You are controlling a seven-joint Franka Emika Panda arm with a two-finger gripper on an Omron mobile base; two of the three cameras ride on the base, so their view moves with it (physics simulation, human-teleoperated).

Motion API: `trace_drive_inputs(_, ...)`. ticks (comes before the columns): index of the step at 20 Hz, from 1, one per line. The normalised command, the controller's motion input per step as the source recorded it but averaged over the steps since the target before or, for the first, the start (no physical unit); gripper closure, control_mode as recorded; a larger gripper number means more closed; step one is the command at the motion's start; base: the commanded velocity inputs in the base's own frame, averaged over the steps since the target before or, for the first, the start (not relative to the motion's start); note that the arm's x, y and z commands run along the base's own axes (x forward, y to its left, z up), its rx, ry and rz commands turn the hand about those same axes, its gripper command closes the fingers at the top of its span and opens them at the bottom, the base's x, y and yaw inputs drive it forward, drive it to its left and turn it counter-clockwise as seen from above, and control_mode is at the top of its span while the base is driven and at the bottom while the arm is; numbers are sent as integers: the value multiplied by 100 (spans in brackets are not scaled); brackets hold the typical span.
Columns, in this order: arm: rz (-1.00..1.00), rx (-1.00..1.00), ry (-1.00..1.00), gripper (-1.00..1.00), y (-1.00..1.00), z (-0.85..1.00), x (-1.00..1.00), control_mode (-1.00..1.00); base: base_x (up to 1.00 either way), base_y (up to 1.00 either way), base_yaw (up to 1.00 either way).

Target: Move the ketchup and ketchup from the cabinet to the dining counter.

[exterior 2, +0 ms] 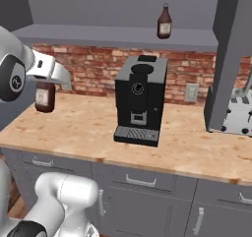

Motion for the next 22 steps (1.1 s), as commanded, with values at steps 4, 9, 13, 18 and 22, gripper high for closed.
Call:
trace_drive_inputs(4, 0, 0, 0, 100, 0, 0, 0, 100, -100, -19, -6)
trace_drive_inputs(9, 0, 0, 0, 100, 0, 0, 0, 100, -96, -6, -11)
trace_drive_inputs(13, 0, 0, 0, 100, 0, 0, 0, 100, -34, 0, -68)
trace_drive_inputs(18, 0, 0, 0, 100, 0, 0, 0, 100, -9, 0, -95)
trace_drive_inputs(22, 0, 0, 0, 100, 0, 0, 0, 100, -7, 0, -97)
